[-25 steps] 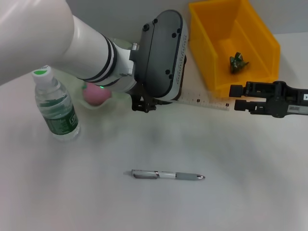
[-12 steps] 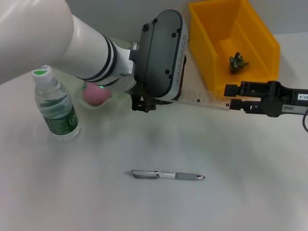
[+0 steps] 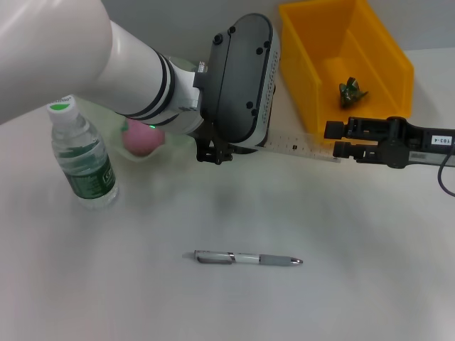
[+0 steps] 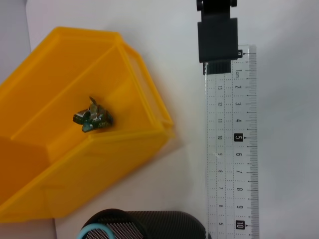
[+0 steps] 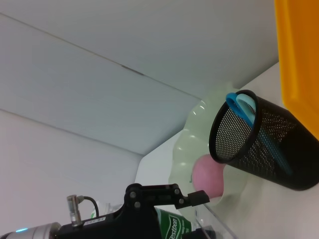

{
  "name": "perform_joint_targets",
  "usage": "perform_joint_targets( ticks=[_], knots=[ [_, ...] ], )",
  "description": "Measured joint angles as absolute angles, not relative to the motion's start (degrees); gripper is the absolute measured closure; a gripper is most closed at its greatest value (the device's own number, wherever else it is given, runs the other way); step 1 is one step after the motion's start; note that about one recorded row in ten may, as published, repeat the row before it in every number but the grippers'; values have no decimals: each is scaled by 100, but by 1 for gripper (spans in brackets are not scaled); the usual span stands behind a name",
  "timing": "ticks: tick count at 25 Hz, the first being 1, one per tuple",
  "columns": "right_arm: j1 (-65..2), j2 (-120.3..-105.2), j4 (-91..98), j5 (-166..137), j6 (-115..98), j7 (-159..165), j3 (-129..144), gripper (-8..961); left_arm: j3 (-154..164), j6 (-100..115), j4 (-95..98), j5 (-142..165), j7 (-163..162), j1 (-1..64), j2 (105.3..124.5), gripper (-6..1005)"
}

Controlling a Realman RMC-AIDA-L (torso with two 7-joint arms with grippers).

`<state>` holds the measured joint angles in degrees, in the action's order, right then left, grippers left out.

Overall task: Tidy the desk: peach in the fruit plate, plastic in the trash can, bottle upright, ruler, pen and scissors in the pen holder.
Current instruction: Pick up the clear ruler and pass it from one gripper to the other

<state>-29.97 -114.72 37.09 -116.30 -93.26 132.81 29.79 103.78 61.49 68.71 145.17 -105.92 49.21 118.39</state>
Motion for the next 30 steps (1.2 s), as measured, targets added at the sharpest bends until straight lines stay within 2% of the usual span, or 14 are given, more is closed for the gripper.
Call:
perform_joint_targets(
  ticks=[6, 13, 26, 30],
  knots=[
    [-3046, -11505, 3709, -11644, -9248, 13272, 2990, 288, 10380, 6093, 6752, 14519, -10609, 4993, 11841, 615],
    [-3081, -11505, 3694, -11662, -9230, 13271, 3064, 517, 10379, 6065, 6702, 14520, -10628, 5025, 11848, 614],
    [-3094, -11520, 3610, -11672, -9141, 13221, 3094, 625, 10376, 6004, 6674, 14520, -10616, 5027, 11847, 614],
    [-3091, -11527, 3610, -11667, -9115, 13177, 3134, 782, 10379, 5985, 6665, 14520, -10611, 5027, 11847, 610]
  ],
)
